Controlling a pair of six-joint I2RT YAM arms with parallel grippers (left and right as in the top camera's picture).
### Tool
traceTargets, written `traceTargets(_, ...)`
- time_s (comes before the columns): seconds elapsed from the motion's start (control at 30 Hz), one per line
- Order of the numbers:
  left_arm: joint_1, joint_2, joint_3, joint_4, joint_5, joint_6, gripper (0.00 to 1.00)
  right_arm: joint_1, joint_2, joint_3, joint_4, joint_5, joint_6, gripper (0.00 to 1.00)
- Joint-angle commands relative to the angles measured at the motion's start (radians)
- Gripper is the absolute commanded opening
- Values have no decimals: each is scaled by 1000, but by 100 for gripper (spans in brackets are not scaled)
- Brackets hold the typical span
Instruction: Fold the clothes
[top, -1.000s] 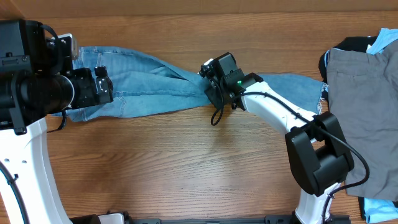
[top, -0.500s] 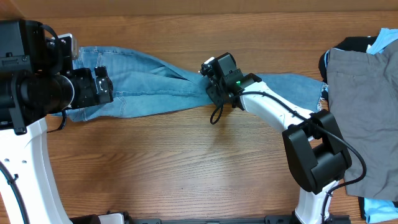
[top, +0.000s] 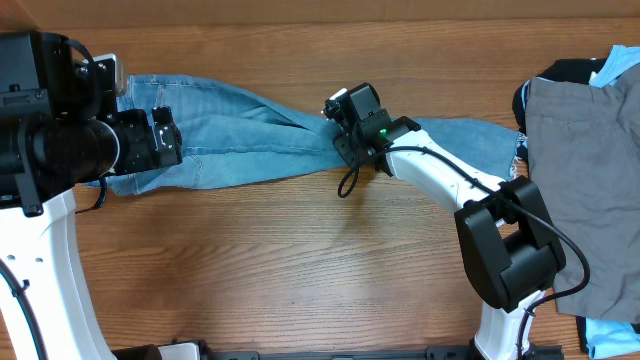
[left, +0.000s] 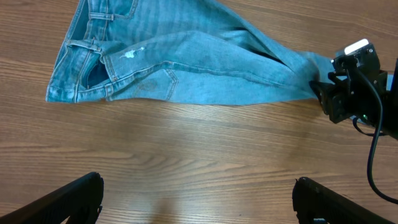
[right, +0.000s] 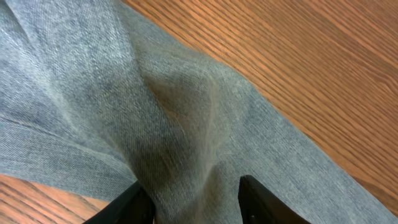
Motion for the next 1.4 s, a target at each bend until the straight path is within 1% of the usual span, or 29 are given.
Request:
traceTargets(0.0,-4,4,-2,1,-10,-15,100,-11,-35,31,-5,49,0,47)
traceTargets(0.13,-4,4,-2,1,-10,-14,100,-14,-35,31,-6,108,0,46)
traceTargets(0.33,-4,4,-2,1,-10,-14,100,-17,-35,31,-60,107,0,46)
traceTargets(0.53,-4,4,-2,1,-10,-14,100,-17,-35,31,-110,134,1,29)
traceTargets(0.7,-4,4,-2,1,-10,-14,100,-17,-35,31,-129,134,1,24)
traceTargets(0.77,-4,4,-2,1,-10,-14,100,-17,-35,31,-133,138,1,19)
traceTargets(0.83,-4,4,-2,1,-10,-14,100,-17,-35,31,-134,169,1,6)
traceTargets(0.87,-4,4,-2,1,-10,-14,100,-17,-39,31,-137,186,1,4)
traceTargets(1.0,-4,4,-2,1,-10,-14,100,-17,-66,32,-129,238,0,4)
traceTargets(1.13,-4,4,-2,1,-10,-15,100,-22,-85,32,-72,280,-15,4)
traceTargets(1.27,-4,4,-2,1,-10,-14,100,-23,-87,32,42,281,-140,4)
traceTargets(1.37,-4,4,-2,1,-10,-14,100,-29,-87,32,153,298,-192,4)
